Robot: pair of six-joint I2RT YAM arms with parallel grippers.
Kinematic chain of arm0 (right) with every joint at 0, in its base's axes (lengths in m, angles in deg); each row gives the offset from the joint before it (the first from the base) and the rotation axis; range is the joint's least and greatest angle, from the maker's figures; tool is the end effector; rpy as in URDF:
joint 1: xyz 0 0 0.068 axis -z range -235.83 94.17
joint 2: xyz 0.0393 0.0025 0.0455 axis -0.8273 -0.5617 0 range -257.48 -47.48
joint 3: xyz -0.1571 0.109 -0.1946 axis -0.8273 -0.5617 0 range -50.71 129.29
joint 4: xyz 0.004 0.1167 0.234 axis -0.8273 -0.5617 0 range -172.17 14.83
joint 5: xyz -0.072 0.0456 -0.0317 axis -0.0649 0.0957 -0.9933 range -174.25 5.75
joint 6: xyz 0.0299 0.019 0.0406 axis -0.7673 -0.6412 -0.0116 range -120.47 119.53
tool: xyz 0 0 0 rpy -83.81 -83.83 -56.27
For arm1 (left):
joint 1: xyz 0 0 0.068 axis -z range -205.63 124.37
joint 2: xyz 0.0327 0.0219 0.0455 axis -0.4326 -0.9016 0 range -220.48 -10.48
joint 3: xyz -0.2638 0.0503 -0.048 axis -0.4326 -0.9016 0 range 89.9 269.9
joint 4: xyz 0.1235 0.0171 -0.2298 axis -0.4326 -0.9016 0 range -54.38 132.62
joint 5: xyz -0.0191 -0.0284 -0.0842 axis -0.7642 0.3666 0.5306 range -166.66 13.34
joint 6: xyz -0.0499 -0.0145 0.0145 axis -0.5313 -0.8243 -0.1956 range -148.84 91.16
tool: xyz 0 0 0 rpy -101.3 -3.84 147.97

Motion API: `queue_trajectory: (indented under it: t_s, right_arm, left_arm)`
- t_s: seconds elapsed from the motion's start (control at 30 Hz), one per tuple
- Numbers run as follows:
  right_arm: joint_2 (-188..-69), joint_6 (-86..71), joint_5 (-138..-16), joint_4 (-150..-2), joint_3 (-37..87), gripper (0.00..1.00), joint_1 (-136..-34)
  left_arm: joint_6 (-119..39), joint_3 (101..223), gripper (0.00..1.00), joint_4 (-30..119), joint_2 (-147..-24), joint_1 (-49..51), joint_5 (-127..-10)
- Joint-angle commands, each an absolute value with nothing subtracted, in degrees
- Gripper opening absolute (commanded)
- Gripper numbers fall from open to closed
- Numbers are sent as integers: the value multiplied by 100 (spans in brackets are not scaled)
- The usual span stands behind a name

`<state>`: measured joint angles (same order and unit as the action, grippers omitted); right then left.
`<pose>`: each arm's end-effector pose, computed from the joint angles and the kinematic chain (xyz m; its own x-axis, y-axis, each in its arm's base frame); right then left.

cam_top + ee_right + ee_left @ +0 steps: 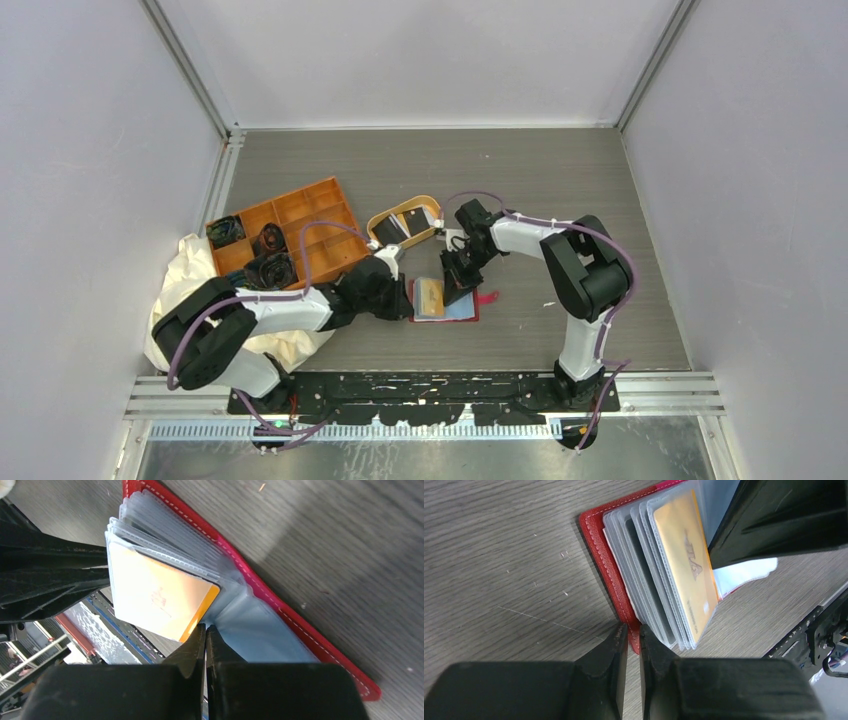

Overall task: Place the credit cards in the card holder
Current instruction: Insert the credit card into the card holder.

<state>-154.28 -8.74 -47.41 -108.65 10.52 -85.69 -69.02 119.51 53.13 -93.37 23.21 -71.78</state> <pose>0.2757 0.1830 0.1326 -0.9141 -0.3922 -0.1034 -0.3697 0.7010 0.6099 0.1704 -0.1994 0.1406 -0.8520 -0.0022 -0.5235 0.3161 0.7950 -0.5178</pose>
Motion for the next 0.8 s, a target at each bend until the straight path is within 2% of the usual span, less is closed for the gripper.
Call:
queue_trajectory:
  t_s: [0.0, 0.2, 0.47, 0.63, 0.73, 0.77]
  right_arm:
    - [-15280, -910, -4431, -10768, 1248, 5, -8792]
    - [-15221, -657, -4857, -11059, 1380, 6, -8719]
    - [-14471, 22, -5076, -11323, 1470, 8, -8256]
    - [-13496, 633, -4861, -11038, 1359, 9, -8252]
    - [-12755, 1084, -5214, -10607, 1205, 14, -8254]
    - [-12571, 1262, -5444, -10452, 1162, 20, -8255]
  left_arm:
    - [-6935, 12104, 15, 5599, -9588, 2323, -6948]
    - [-6924, 12107, 16, 5521, -9500, 2316, -7020]
    - [-6807, 11710, 30, 5066, -8173, 2307, -7512]
    - [-6855, 11372, 50, 5243, -7222, 2290, -7543]
    - [-7032, 11086, 68, 5509, -6707, 2272, -7619]
    - [-7122, 10986, 76, 5577, -6566, 2271, -7714]
